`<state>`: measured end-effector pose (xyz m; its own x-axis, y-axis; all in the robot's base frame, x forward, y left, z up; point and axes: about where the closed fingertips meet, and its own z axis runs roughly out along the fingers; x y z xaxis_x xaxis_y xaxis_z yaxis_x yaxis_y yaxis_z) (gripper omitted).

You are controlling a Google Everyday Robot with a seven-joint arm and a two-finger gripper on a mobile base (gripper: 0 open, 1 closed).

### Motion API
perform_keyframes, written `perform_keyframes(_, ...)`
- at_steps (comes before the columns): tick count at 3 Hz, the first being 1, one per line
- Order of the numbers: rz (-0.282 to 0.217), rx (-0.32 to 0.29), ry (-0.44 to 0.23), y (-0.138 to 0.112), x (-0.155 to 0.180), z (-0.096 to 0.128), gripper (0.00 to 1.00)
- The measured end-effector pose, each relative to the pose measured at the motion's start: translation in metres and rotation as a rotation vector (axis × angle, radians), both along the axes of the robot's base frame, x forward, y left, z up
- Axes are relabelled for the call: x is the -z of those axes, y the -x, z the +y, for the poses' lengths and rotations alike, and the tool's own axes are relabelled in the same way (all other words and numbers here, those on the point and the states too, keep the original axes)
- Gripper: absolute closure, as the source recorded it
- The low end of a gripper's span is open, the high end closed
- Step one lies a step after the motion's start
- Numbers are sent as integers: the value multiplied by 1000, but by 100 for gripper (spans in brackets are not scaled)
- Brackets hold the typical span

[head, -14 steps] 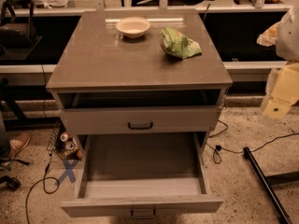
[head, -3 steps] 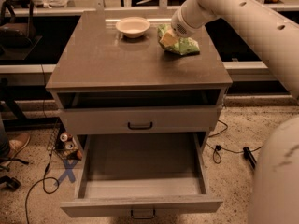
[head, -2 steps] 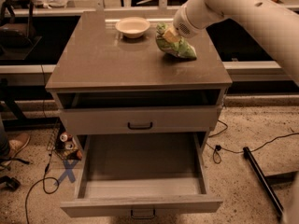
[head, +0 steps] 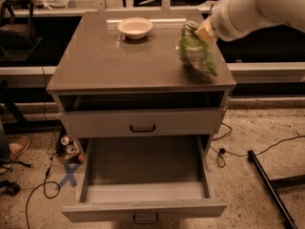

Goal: Place green jalapeno chip bag into middle drawer

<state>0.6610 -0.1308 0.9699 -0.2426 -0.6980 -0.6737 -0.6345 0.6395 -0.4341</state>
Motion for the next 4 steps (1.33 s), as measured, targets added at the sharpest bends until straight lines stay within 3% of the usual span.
perform_keyframes(1, -19, 152, 25, 72, -27, -64, 100)
perform_keyframes(2, -19, 152, 25, 72, -27, -64, 100)
perform_keyframes(3, -15, 105, 35, 87, -32, -58, 100)
perform_keyframes(4, 21, 31, 45, 133, -37, -60, 100)
